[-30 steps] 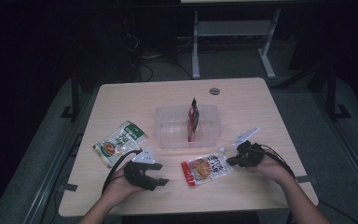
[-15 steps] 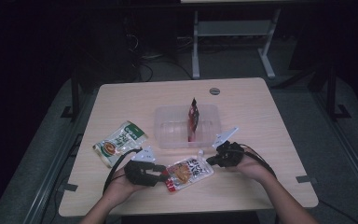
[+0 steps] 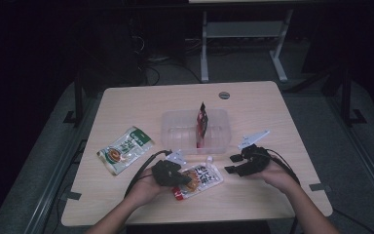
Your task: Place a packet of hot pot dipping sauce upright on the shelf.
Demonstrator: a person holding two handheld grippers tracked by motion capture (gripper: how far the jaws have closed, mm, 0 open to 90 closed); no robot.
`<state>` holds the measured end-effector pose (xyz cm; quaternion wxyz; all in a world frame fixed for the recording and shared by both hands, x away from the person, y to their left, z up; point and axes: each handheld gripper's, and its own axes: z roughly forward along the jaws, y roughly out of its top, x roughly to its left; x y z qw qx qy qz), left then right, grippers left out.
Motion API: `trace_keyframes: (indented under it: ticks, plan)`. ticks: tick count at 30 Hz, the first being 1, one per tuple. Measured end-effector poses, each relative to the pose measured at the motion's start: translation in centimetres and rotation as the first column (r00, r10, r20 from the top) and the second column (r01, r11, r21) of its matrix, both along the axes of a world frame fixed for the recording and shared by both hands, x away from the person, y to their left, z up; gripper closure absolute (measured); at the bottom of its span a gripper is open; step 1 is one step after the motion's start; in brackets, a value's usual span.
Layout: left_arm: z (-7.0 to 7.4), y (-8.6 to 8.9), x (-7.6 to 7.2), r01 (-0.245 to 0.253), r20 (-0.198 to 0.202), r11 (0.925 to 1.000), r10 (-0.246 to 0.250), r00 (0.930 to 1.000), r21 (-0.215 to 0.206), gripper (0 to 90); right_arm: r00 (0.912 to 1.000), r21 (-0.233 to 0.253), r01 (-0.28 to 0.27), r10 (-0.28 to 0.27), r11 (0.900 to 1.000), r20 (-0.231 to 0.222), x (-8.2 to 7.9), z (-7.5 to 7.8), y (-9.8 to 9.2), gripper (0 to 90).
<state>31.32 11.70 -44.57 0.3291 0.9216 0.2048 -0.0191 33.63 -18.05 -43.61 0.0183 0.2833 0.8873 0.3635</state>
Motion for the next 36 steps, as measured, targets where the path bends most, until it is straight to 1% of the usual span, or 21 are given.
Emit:
trace_keyframes:
  ticks: [3, 4, 6, 7, 9, 11, 12, 14, 17, 20, 21, 22, 23, 25, 28, 30, 31, 32, 33, 35, 36]
  plan:
    - [-0.2, -0.6, 0.4, -0.001, 0.021, 0.9999, 0.001, 0.9998, 0.016, 89.7, 1.0000, 0.005, -0.004, 0.004, 1.000, -0.005, 0.0, -0.2, -0.1, 43.2]
    - [-0.2, -0.7, 0.4, 0.005, 0.027, 0.9995, -0.006, 0.9996, 0.030, 89.8, 1.0000, 0.003, -0.004, 0.004, 1.000, -0.008, 0.0, -0.3, -0.2, 42.4]
    - [-0.4, -1.1, 0.4, 0.002, 0.031, 0.9994, -0.003, 0.9995, 0.035, 89.8, 0.9999, 0.007, -0.004, 0.004, 1.000, -0.013, 0.0, -0.4, -0.1, 40.2]
    - [-0.4, -1.1, 0.5, 0.011, 0.031, 0.9987, -0.013, 0.9994, 0.051, 89.9, 0.9999, 0.011, -0.005, 0.005, 1.000, -0.016, 0.0, -0.5, -0.1, 39.3]
    - [-0.6, -1.1, 0.6, 0.006, 0.021, 0.9989, -0.007, 0.9997, 0.046, 89.9, 0.9998, 0.018, -0.009, 0.009, 1.000, -0.020, -0.1, -0.5, -0.1, 37.7]
    - [-0.7, -1.1, 0.9, 0.004, 0.009, 0.9988, -0.005, 0.9999, 0.049, 90.0, 0.9993, 0.031, -0.011, 0.012, 0.999, -0.036, -0.2, -0.6, 0.0, 36.6]
    - [-0.7, -1.2, 0.9, 0.006, 0.009, 0.9986, -0.007, 0.9999, 0.053, 90.0, 0.9986, 0.037, -0.010, 0.011, 0.999, -0.052, -0.3, -0.7, 0.1, 35.9]
    - [-0.7, -1.3, 0.9, 0.010, 0.009, 0.9980, -0.011, 0.9999, 0.063, 90.0, 0.9980, 0.028, -0.024, 0.025, 0.999, -0.058, -0.4, -0.9, 0.6, 34.8]
    - [-0.7, -1.5, 1.0, 0.014, 0.008, 0.9967, -0.014, 0.9999, 0.080, 90.0, 0.9964, 0.038, -0.042, 0.044, 0.998, -0.072, -0.6, -1.2, 1.2, 34.8]
    - [-0.7, -1.6, 1.1, 0.015, 0.007, 0.9969, -0.016, 0.9999, 0.077, 90.0, 0.9948, 0.029, -0.059, 0.061, 0.998, -0.082, -0.6, -1.7, 1.7, 34.8]
    - [-0.7, -1.6, 1.1, 0.014, 0.006, 0.9970, -0.014, 0.9999, 0.077, 90.0, 0.9930, 0.039, -0.061, 0.064, 0.997, -0.099, -0.7, -1.8, 1.9, 34.8]
    - [-0.7, -1.6, 1.1, 0.015, 0.007, 0.9969, -0.015, 0.9999, 0.077, 90.0, 0.9925, 0.037, -0.069, 0.072, 0.997, -0.099, -0.6, -2.0, 2.0, 34.8]
    - [-0.7, -1.6, 1.1, 0.016, 0.010, 0.9969, -0.017, 0.9998, 0.077, 90.0, 0.9911, 0.044, -0.068, 0.073, 0.997, -0.111, -0.6, -2.1, 2.2, 34.8]
    - [-0.7, -1.6, 1.1, 0.015, 0.010, 0.9970, -0.015, 0.9998, 0.076, 90.0, 0.9899, 0.050, -0.079, 0.085, 0.996, -0.114, -0.6, -2.2, 2.5, 35.3]
    - [-0.7, -1.6, 1.0, 0.014, 0.012, 0.9971, -0.015, 0.9998, 0.074, 90.0, 0.9863, 0.063, -0.083, 0.091, 0.995, -0.138, -0.4, -2.3, 3.0, 36.9]
    - [-0.7, -1.5, 1.0, 0.015, 0.014, 0.9970, -0.016, 0.9998, 0.076, 90.0, 0.9835, 0.068, -0.099, 0.108, 0.993, -0.145, -0.2, -2.6, 3.2, 38.7]
    - [-0.7, -1.5, 1.0, 0.013, 0.012, 0.9972, -0.014, 0.9998, 0.073, 90.0, 0.9797, 0.084, -0.101, 0.114, 0.991, -0.165, -0.2, -2.7, 3.4, 39.9]
    - [-0.8, -1.6, 1.0, 0.010, 0.011, 0.9974, -0.011, 0.9999, 0.071, 90.0, 0.9778, 0.086, -0.105, 0.118, 0.991, -0.173, -0.1, -2.9, 3.6, 41.2]
    - [-0.8, -1.5, 0.9, 0.009, 0.011, 0.9975, -0.010, 0.9999, 0.070, 90.0, 0.9769, 0.085, -0.114, 0.128, 0.990, -0.172, 0.0, -3.0, 3.7, 43.0]
    - [-0.8, -1.5, 0.9, 0.008, 0.014, 0.9979, -0.009, 0.9999, 0.065, 90.0, 0.9721, 0.108, -0.121, 0.140, 0.987, -0.188, 0.0, -3.1, 4.0, 45.1]
    - [-0.8, -1.5, 0.9, 0.008, 0.013, 0.9979, -0.009, 0.9999, 0.064, 90.0, 0.9716, 0.114, -0.122, 0.142, 0.986, -0.189, 0.0, -3.2, 4.1, 46.3]
